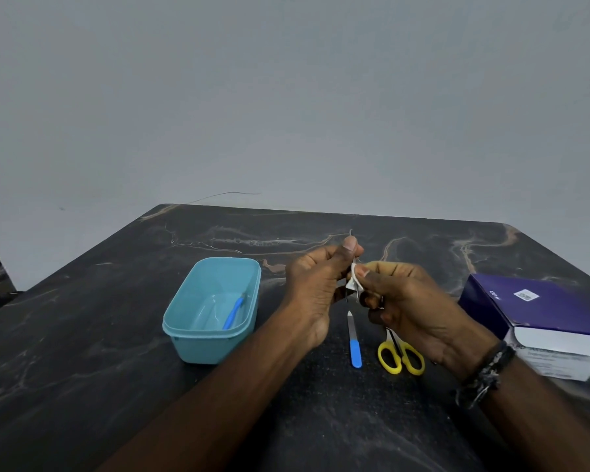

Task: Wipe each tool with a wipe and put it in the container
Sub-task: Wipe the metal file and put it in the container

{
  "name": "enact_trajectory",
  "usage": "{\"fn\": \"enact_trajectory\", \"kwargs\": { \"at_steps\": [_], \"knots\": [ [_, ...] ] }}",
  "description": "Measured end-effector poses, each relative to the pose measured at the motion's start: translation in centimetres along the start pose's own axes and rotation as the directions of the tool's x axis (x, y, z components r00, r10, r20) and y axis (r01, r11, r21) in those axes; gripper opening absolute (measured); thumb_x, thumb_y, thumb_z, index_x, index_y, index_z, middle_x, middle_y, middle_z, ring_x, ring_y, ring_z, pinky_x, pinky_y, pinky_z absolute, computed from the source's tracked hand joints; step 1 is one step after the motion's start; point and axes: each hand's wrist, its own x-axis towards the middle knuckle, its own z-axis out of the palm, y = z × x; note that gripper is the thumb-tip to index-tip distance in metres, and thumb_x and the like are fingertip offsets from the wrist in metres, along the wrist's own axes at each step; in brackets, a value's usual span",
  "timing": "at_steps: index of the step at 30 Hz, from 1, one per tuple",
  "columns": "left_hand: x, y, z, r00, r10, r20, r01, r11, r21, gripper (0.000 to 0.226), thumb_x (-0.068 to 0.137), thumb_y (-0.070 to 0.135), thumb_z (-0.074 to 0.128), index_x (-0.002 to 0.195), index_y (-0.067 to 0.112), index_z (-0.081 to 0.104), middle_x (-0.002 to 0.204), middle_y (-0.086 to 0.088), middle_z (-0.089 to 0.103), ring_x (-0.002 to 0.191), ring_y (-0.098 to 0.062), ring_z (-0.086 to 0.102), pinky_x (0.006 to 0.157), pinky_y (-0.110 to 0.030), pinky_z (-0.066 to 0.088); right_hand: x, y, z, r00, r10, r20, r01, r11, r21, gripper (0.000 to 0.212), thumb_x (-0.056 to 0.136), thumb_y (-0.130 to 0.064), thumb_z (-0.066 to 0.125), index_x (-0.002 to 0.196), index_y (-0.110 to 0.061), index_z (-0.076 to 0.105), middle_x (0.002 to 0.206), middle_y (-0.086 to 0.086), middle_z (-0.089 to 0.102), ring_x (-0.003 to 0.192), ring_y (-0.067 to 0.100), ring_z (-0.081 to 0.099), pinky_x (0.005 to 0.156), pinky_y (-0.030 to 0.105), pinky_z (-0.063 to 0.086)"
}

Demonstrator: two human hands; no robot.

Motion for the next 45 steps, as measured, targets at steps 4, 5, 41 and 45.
{"fn": "enact_trajectory", "kwargs": {
  "at_steps": [4, 5, 41, 45],
  "knots": [
    [0.2, 0.1, -0.1, 0.998, 0.019, -0.051, -0.021, 0.999, -0.031, 0.020, 0.078, 0.030, 0.073, 0.079, 0.010, 0.073, 0.082, -0.008, 0.071, 0.075, -0.020, 0.064, 0.065, -0.031, 0.053, -0.1, 0.0, 0.1, 0.999, 0.009, 0.032, -0.008, 1.000, -0.021, 0.021, 0.079, -0.026, 0.064, 0.080, -0.007, 0.070, 0.061, -0.003, 0.057, 0.054, 0.008, 0.041, 0.047, 0.021, 0.027],
    [0.2, 0.1, -0.1, 0.997, 0.020, -0.068, -0.023, 0.999, -0.044, 0.023, 0.073, 0.033, 0.074, 0.079, 0.011, 0.074, 0.087, -0.010, 0.072, 0.080, -0.023, 0.064, 0.066, -0.033, 0.053, -0.1, 0.0, 0.1, 0.998, 0.015, 0.053, -0.013, 0.999, -0.042, 0.024, 0.080, -0.027, 0.064, 0.083, -0.004, 0.069, 0.061, -0.002, 0.056, 0.055, 0.009, 0.041, 0.048, 0.022, 0.027],
    [0.3, 0.2, 0.1, 0.981, -0.008, -0.194, -0.008, 0.997, -0.080, 0.016, 0.079, 0.027, 0.075, 0.074, 0.012, 0.073, 0.073, 0.001, 0.072, 0.067, -0.013, 0.062, 0.053, -0.026, 0.051, -0.2, 0.1, -0.5, 0.983, 0.043, 0.180, -0.019, 0.991, -0.132, 0.037, 0.080, -0.031, 0.067, 0.088, 0.005, 0.067, 0.070, 0.009, 0.052, 0.055, 0.008, 0.043, 0.050, 0.023, 0.027],
    [0.5, 0.4, -0.1, 0.974, -0.014, -0.226, -0.010, 0.994, -0.107, 0.017, 0.077, 0.028, 0.077, 0.077, 0.012, 0.072, 0.075, -0.001, 0.072, 0.072, -0.016, 0.063, 0.058, -0.029, 0.052, -0.4, -0.4, -0.8, 0.968, 0.106, 0.229, -0.037, 0.957, -0.287, 0.028, 0.080, -0.032, 0.072, 0.077, -0.004, 0.070, 0.066, 0.007, 0.051, 0.056, 0.009, 0.043, 0.051, 0.023, 0.027]
  ]
}}
